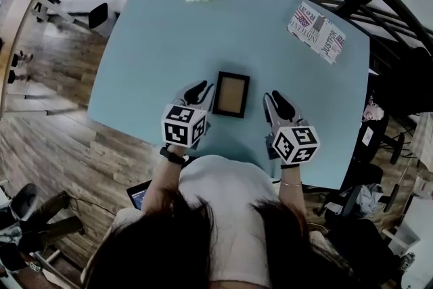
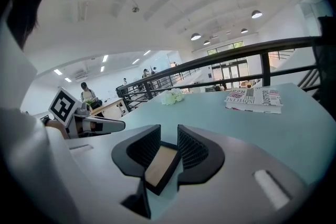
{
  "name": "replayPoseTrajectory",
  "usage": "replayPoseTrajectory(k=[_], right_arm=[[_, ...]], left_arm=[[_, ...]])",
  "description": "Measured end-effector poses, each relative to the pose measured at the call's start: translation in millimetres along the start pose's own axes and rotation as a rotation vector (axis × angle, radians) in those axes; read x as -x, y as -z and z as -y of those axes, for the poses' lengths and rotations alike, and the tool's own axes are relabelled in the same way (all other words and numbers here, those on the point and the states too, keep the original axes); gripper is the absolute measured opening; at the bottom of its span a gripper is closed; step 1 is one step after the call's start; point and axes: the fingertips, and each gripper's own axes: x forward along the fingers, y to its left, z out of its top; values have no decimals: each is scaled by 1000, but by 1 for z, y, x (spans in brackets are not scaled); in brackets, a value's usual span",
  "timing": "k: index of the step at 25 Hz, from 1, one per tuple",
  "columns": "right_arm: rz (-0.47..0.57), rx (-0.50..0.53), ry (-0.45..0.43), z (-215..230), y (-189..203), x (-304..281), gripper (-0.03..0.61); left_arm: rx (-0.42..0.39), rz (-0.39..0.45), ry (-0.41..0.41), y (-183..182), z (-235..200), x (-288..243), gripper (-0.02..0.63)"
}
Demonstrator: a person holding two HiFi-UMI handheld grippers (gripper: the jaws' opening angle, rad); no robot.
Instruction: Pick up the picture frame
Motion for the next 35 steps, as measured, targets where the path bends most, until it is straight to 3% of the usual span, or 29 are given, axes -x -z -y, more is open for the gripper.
replayPoseTrajectory(k=[17,27,35], right_arm=[[-165,-173,-57,10,68,-44,74],[-247,-264,-79,15,104,-60,75],[-297,-365,-111,19,119,-70,74]], left_arm=[[124,-228,37,70,-11,-53,83],[174,-288,42,86,-12,-69,86],[259,-316,61,94,-12,-78,106]])
